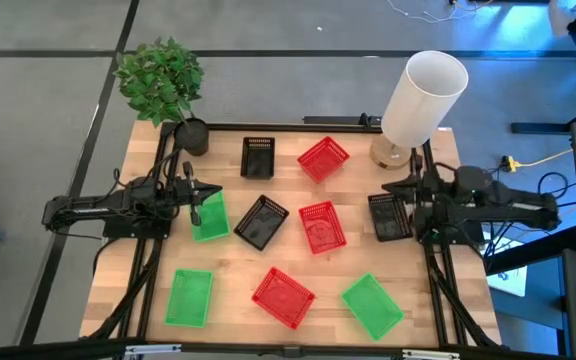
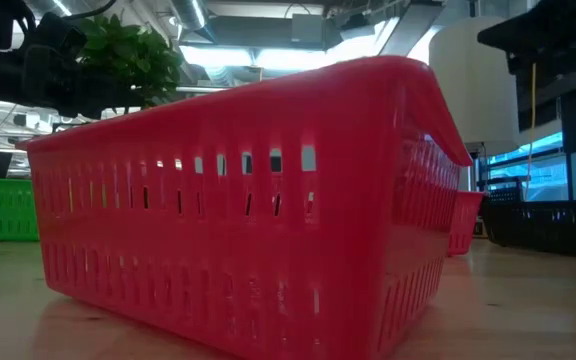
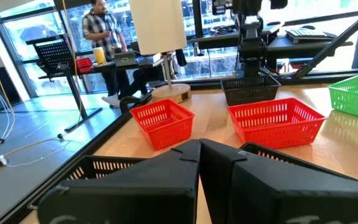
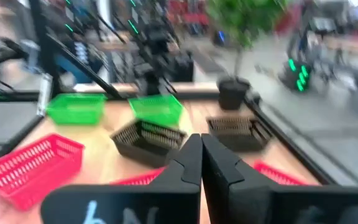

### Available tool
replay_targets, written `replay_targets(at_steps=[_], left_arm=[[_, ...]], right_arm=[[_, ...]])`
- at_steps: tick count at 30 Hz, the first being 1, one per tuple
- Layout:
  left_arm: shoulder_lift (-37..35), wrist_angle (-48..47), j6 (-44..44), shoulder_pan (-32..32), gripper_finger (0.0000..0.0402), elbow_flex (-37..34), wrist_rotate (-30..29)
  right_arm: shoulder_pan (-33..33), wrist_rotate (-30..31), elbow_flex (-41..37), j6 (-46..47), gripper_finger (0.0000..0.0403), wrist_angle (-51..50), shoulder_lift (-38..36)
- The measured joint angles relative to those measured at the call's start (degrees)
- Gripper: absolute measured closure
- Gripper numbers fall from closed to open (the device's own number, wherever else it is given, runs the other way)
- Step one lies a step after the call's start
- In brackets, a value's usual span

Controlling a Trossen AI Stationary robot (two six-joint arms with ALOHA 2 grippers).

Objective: Stack baskets by color
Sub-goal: Stack the middle red bin on the top red bin

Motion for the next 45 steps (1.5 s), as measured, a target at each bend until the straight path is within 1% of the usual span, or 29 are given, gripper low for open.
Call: replay_targets(at_steps=[5, 11, 16, 19, 21, 25, 28, 31, 36, 41, 45], left_arm=[[0.0, 0.0, 0.0, 0.0, 0.0401, 0.0, 0.0], [0.0, 0.0, 0.0, 0.0, 0.0401, 0.0, 0.0], [0.0, 0.0, 0.0, 0.0, 0.0401, 0.0, 0.0], [0.0, 0.0, 0.0, 0.0, 0.0401, 0.0, 0.0], [0.0, 0.0, 0.0, 0.0, 0.0401, 0.0, 0.0], [0.0, 0.0, 0.0, 0.0, 0.0401, 0.0, 0.0], [0.0, 0.0, 0.0, 0.0, 0.0401, 0.0, 0.0], [0.0, 0.0, 0.0, 0.0, 0.0401, 0.0, 0.0], [0.0, 0.0, 0.0, 0.0, 0.0401, 0.0, 0.0], [0.0, 0.0, 0.0, 0.0, 0.0401, 0.0, 0.0], [0.0, 0.0, 0.0, 0.0, 0.0401, 0.0, 0.0]], right_arm=[[0.0, 1.5, 13.4, 11.4, 0.0402, -11.5, 14.3], [0.0, 1.1, 30.8, 19.8, 0.0403, -30.9, 31.9], [0.0, -0.9, 43.1, 29.2, 0.0403, -43.7, 42.3], [0.0, -3.9, 47.8, 31.2, 0.0402, -47.8, 46.3], [0.0, -5.6, 49.8, 31.3, 0.0398, -48.5, 48.2], [0.0, -5.9, 52.2, 31.4, 0.0381, -48.8, 51.1], [0.0, -8.3, 52.8, 31.4, 0.0364, -48.8, 52.5], [0.0, -8.8, 52.8, 31.6, 0.0349, -48.8, 53.7], [0.0, -11.5, 52.8, 31.7, 0.0346, -48.8, 55.7], [0.0, -11.9, 52.8, 31.4, 0.0345, -48.2, 56.9], [-0.1, -14.6, 52.8, 31.6, 0.0348, -47.5, 56.9]])
